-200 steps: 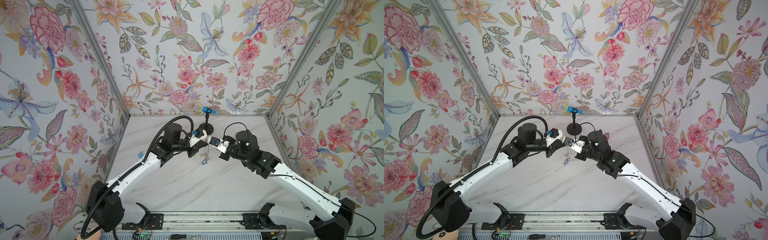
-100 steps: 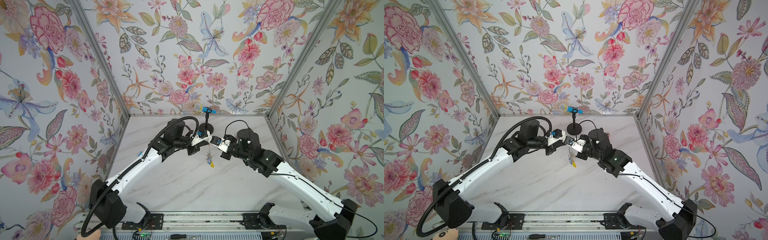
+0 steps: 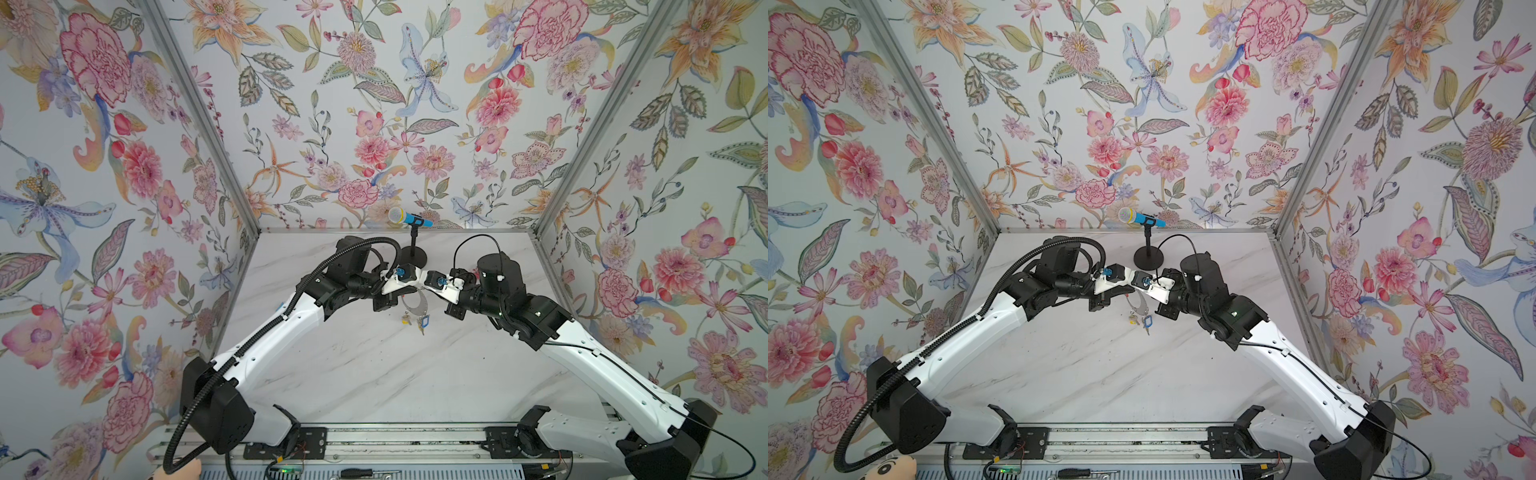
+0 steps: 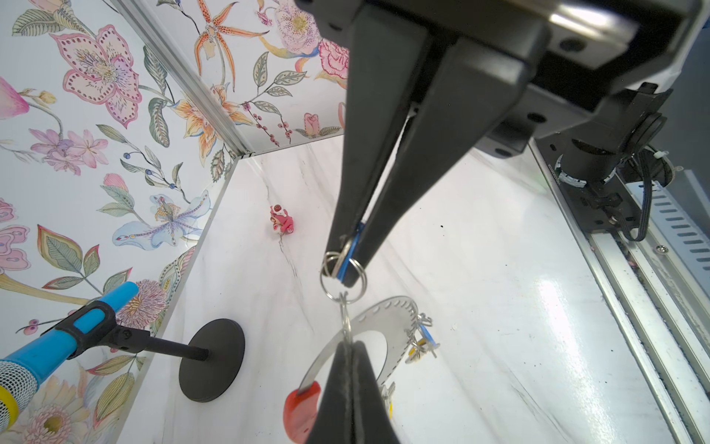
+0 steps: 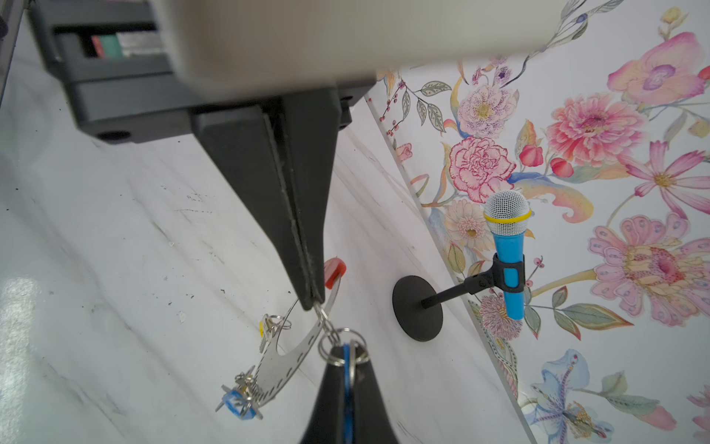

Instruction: Remove the keys from the keyring

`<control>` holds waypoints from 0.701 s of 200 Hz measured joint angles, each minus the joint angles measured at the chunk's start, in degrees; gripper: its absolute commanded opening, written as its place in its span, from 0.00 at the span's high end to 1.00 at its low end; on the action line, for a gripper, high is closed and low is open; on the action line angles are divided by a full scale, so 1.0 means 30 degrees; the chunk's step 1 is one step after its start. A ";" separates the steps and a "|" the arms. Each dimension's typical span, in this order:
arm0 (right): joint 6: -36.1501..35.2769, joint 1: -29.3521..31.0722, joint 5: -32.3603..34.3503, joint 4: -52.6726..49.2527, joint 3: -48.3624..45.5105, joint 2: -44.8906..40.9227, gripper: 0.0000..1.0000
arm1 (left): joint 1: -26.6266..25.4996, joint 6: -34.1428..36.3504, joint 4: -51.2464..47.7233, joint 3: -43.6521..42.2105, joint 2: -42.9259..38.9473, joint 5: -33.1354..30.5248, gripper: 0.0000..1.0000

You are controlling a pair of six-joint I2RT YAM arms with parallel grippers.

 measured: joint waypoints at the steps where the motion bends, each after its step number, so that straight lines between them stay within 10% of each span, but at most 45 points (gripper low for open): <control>1: 0.0000 -0.0022 -0.0029 -0.0015 0.0029 0.0015 1.00 | 0.0000 0.0036 -0.0022 0.0000 0.0000 0.0000 1.00; 140: 0.0721 -0.2390 -0.4932 -0.0087 0.0386 0.0809 1.00 | -0.0109 0.3563 -0.2761 0.1865 0.0000 -0.0583 1.00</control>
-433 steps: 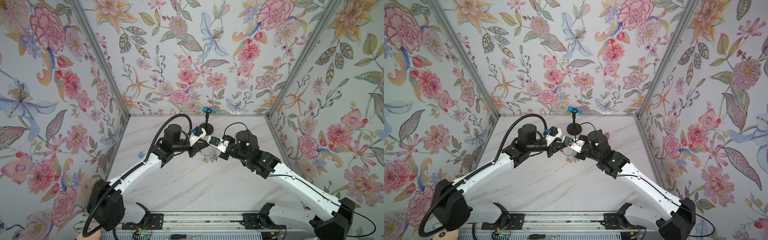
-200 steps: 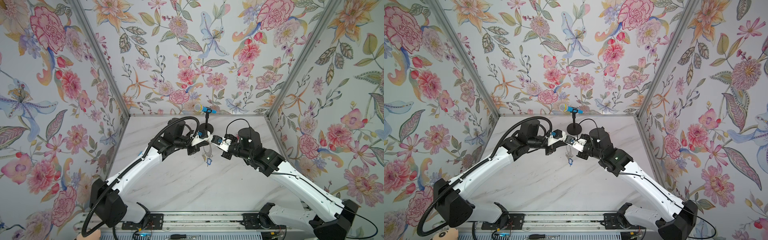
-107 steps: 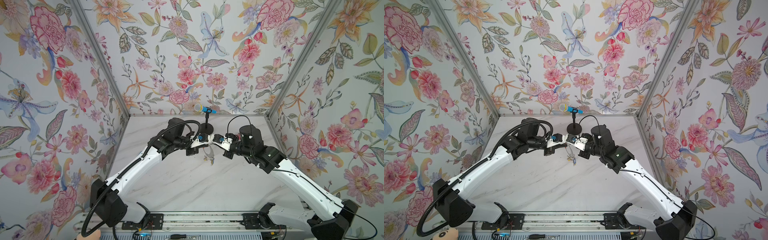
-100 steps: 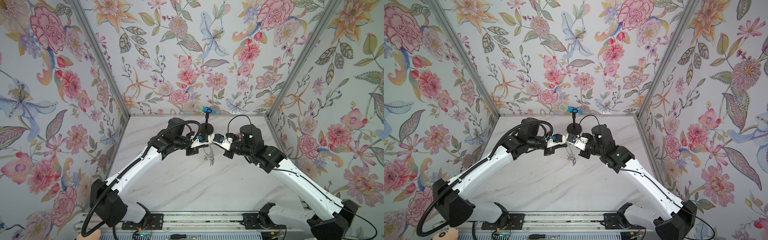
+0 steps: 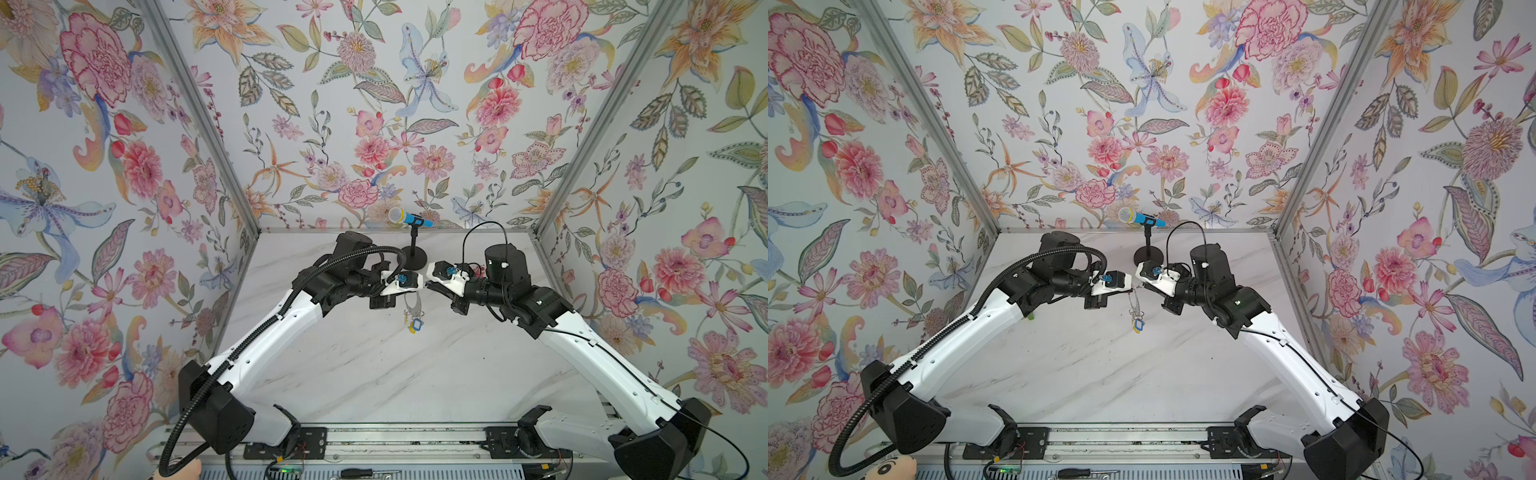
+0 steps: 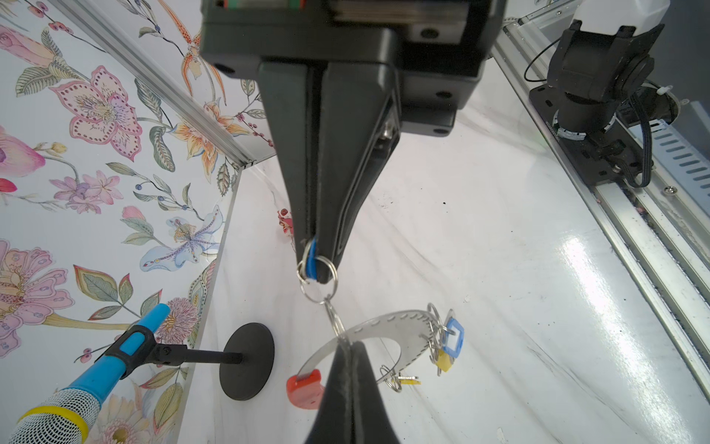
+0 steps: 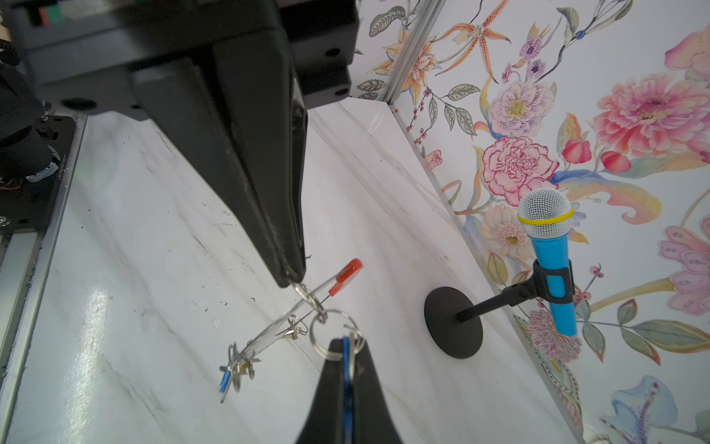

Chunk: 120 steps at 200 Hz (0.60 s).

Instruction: Remove the keys from the keyring

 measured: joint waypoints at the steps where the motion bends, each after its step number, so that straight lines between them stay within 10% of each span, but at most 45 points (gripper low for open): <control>1: 0.0029 -0.0022 -0.0044 0.0000 0.0015 0.0007 1.00 | 0.0000 0.0000 0.0000 0.0007 0.0000 0.0000 1.00; 120: 0.0364 0.0576 -0.0612 -0.0554 0.0845 0.0350 1.00 | -0.1122 0.2368 -0.0321 0.0401 -0.0415 -0.3985 1.00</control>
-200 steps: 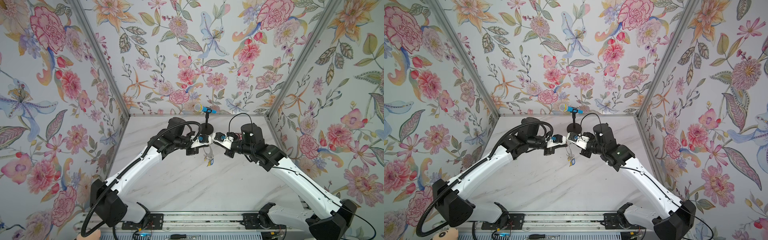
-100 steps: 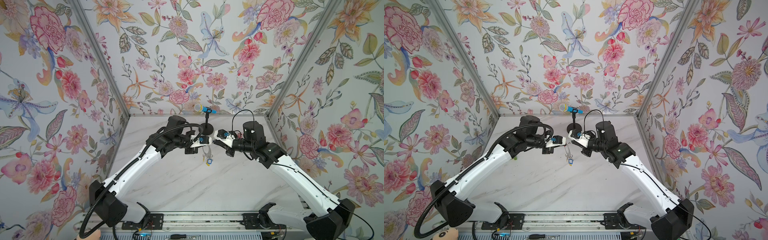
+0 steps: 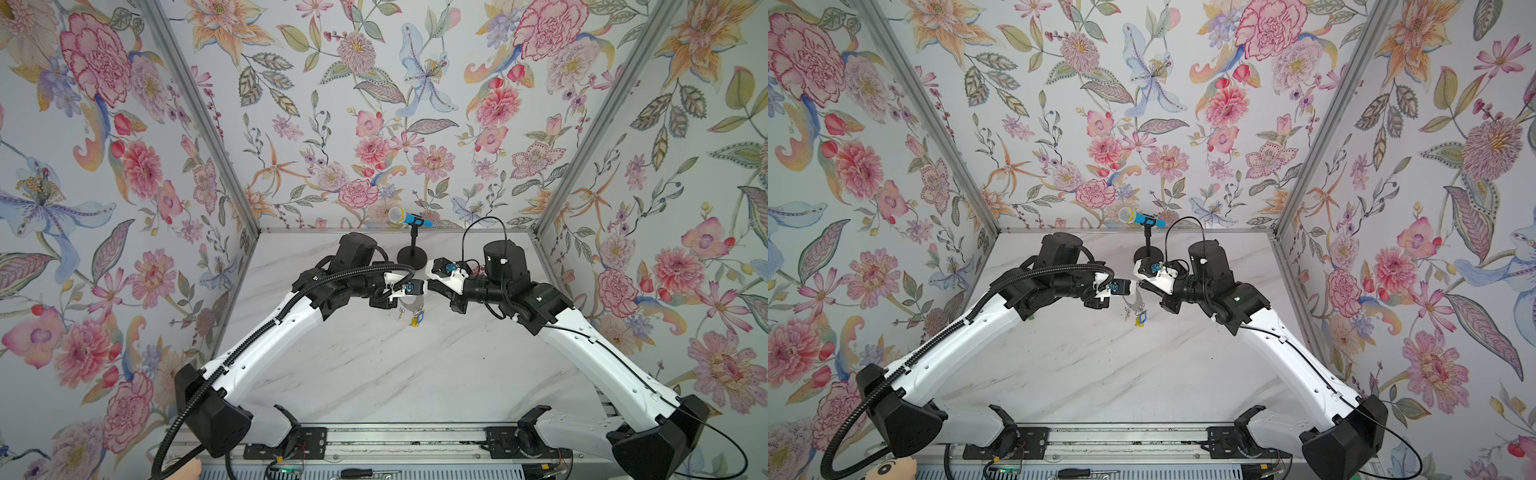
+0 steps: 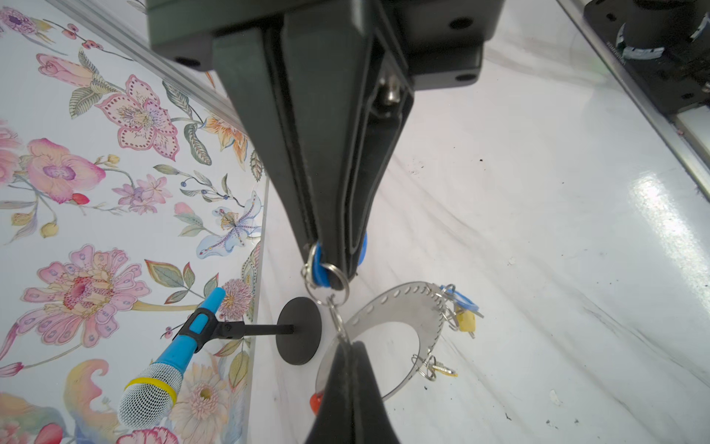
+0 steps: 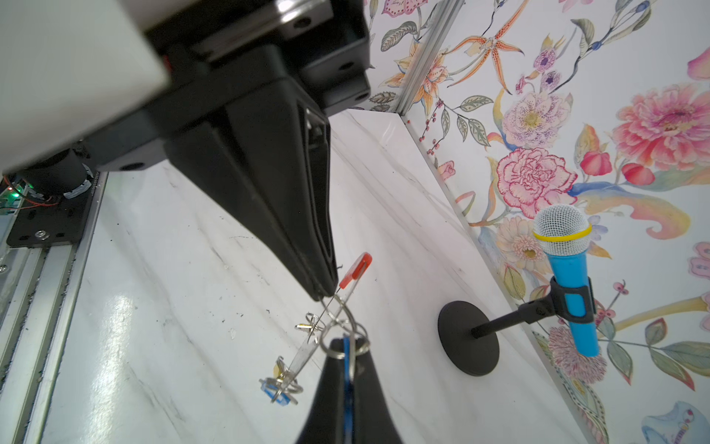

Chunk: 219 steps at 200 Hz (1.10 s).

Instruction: Remove the keys from the keyring

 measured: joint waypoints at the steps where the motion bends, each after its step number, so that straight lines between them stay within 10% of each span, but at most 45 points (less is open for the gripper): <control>1: 0.0007 0.0007 0.0000 0.0000 0.0000 0.0000 1.00 | -0.0015 0.0029 0.0000 -0.0007 -0.0022 -0.0051 1.00; 219: 0.0160 0.0357 0.0255 -0.1734 0.1195 0.1093 1.00 | -0.2936 0.3767 0.0066 -0.1421 -0.1625 -0.6732 1.00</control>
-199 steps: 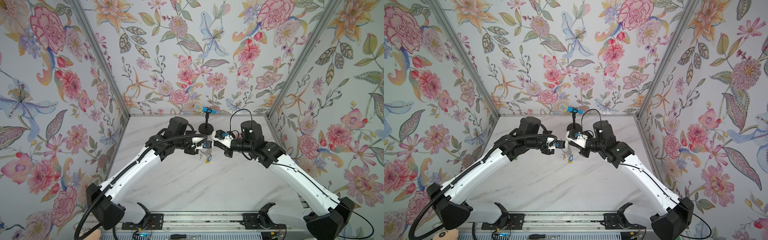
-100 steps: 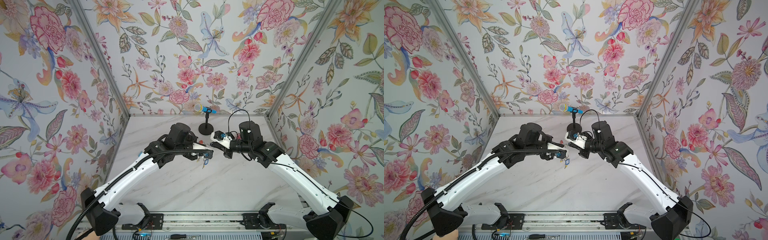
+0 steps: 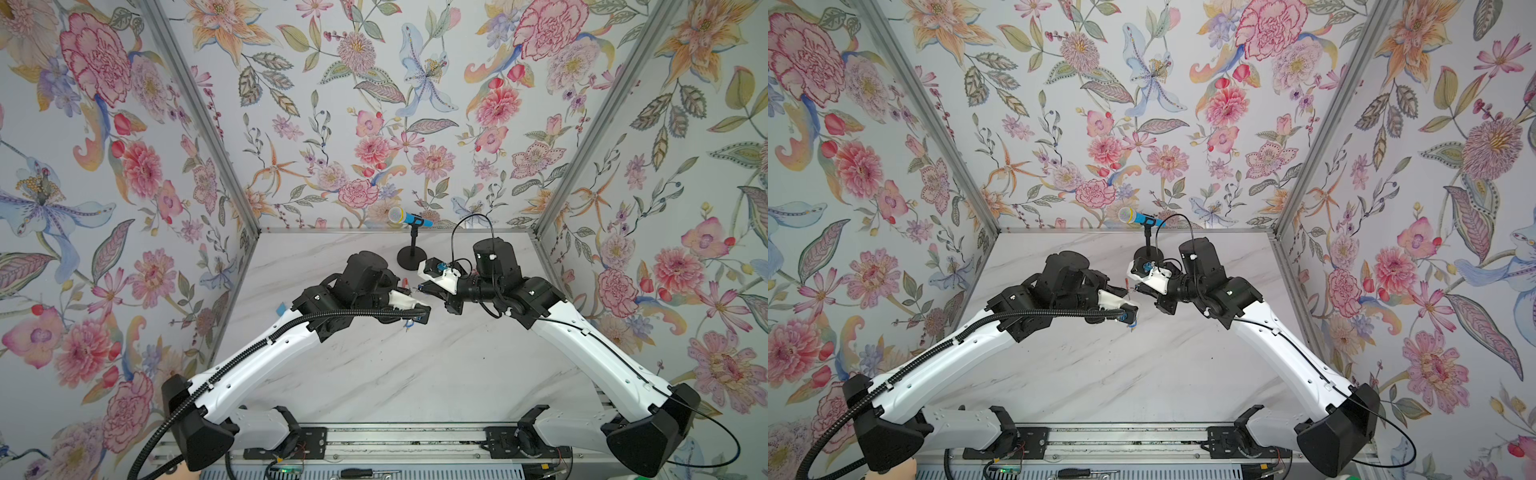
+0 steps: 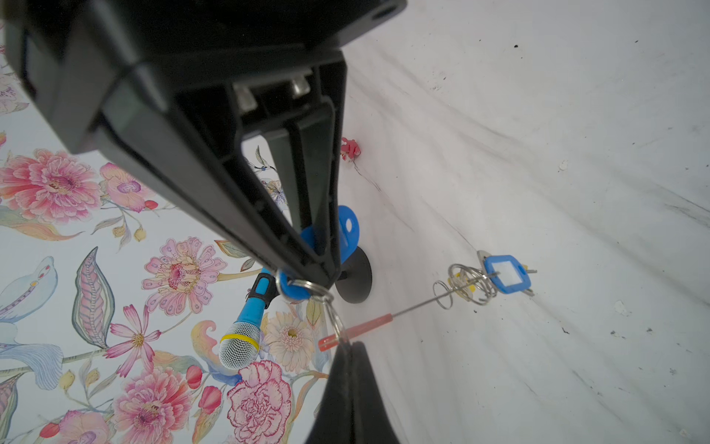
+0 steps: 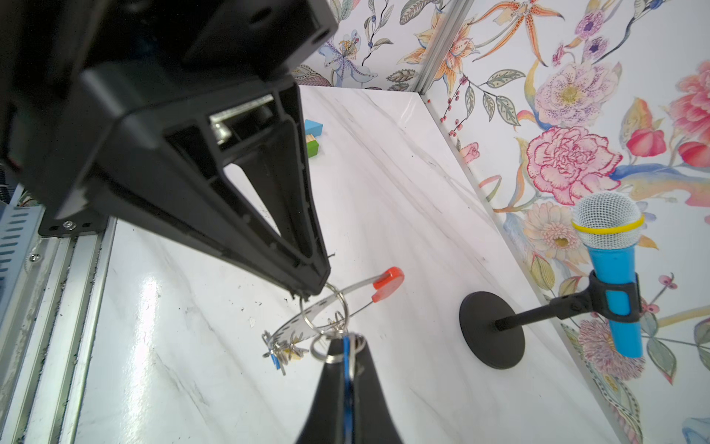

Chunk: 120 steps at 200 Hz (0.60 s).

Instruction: Remove the keys from the keyring

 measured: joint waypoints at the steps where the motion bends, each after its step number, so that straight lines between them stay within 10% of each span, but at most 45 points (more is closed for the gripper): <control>1: 0.0000 -0.0015 -0.0007 -0.0022 0.0000 0.0000 1.00 | -0.0007 0.0000 0.0007 0.0000 0.0000 0.0000 1.00; 120: 0.0226 -0.0750 -0.1260 -0.0189 0.0000 0.0510 1.00 | -0.0029 -0.0590 0.1078 -0.0634 -0.1042 0.0466 1.00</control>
